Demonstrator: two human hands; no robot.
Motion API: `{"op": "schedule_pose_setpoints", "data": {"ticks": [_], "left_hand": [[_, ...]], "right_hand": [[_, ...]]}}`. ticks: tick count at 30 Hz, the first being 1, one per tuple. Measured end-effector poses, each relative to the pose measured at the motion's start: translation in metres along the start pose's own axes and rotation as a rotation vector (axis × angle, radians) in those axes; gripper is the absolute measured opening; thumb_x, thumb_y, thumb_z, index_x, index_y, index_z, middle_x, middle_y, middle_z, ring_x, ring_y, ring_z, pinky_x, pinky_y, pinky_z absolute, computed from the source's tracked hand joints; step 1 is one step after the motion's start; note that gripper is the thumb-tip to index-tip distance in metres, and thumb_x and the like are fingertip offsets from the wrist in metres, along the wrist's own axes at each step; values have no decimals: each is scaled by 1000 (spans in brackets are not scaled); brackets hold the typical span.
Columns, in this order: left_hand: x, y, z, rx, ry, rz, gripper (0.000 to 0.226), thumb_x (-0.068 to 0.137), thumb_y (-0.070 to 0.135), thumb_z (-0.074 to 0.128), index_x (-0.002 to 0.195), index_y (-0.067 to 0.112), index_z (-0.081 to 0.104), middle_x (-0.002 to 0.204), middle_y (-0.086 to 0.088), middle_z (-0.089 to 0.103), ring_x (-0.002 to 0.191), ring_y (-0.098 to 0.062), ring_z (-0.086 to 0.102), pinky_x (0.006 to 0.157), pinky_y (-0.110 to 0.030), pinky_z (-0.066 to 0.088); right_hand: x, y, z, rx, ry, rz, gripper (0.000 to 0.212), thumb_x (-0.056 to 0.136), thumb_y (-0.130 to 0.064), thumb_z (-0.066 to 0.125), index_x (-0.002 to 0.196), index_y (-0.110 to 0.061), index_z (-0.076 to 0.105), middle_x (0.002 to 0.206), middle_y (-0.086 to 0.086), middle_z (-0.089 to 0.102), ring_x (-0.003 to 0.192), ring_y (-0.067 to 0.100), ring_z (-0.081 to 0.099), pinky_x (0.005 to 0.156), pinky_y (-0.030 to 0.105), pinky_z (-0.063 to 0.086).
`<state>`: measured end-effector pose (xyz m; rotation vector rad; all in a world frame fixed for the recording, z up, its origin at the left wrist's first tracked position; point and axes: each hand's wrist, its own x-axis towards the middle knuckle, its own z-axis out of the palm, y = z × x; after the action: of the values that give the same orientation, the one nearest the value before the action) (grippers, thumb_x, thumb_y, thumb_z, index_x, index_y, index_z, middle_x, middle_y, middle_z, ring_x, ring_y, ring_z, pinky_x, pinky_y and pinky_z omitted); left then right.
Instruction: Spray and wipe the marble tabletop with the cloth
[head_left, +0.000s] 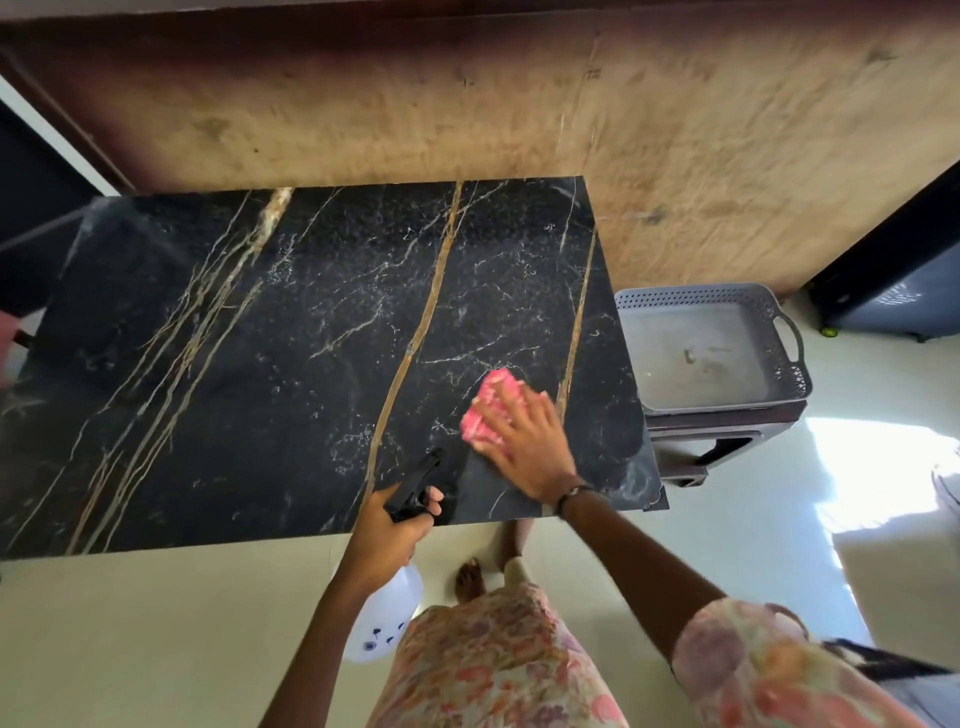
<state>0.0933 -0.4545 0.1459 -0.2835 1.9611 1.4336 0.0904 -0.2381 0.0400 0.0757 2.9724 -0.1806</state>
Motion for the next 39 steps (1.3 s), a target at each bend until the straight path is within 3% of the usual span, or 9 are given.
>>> {"op": "schedule_pose_setpoints", "data": {"ticks": [3,7,11,15,21,24,31,35,39], "left_hand": [[-2,-5,-4,8,1,1,30,80,-12,50,76,12,67,44,7,52,36,-8,28,39,-21,26],[-3,-9,-12,3,11,-18,29,81,-11,49,81,11,68,40,8,52,33,-6,28,39,-20,26],[-6,-11,-19,-27,24,-27,29,82,-10,49,84,11,69,39,7,52,32,-6,28,38,-20,26],[-10,-13,-22,-57,43,-30,26,84,-10,50,86,8,68,39,8,54,31,-5,31,36,-17,26],[-15,-12,-18,-41,66,-19,25,83,-11,50,79,7,66,36,7,51,32,-4,29,38,-19,25],[-15,-11,-18,-45,68,-17,28,81,-12,50,78,10,67,35,6,48,33,-6,27,41,-22,25],[-9,-4,-4,-16,35,-14,27,82,-8,51,85,10,70,40,8,53,33,-5,29,36,-18,26],[-8,6,13,16,15,15,26,83,-8,50,85,9,69,38,9,53,32,-5,29,38,-19,26],[-5,17,31,44,3,26,24,83,-7,51,87,7,70,39,9,54,32,-5,34,37,-18,27]], "right_hand": [[-30,-42,13,-10,-24,-222,57,97,-61,22,148,-36,23,155,6,30,142,34,27,115,57,22],[-74,-8,16,-59,-30,-378,55,97,-59,27,148,-37,25,155,3,30,142,31,29,113,52,21],[-73,51,0,-60,-48,-199,51,98,-54,22,144,-34,33,151,8,37,138,32,36,111,55,33],[-28,35,-14,-45,-55,9,54,97,-53,20,144,-30,35,151,11,37,136,37,39,108,58,34],[-21,-58,11,-79,-62,-273,55,96,-49,31,149,-34,22,155,8,30,141,35,28,115,57,22],[-59,-45,16,-72,-63,-378,52,99,-50,27,149,-36,21,154,3,33,141,31,29,114,53,22],[-89,70,-9,-111,-97,-129,49,101,-50,11,143,-32,30,148,10,42,135,32,41,106,56,38],[-53,61,-21,-77,-81,58,53,95,-51,24,141,-29,40,148,12,42,133,36,44,104,57,40],[-52,23,-11,-48,-82,-122,55,97,-58,20,146,-35,31,151,9,37,138,36,35,111,57,30]]}}
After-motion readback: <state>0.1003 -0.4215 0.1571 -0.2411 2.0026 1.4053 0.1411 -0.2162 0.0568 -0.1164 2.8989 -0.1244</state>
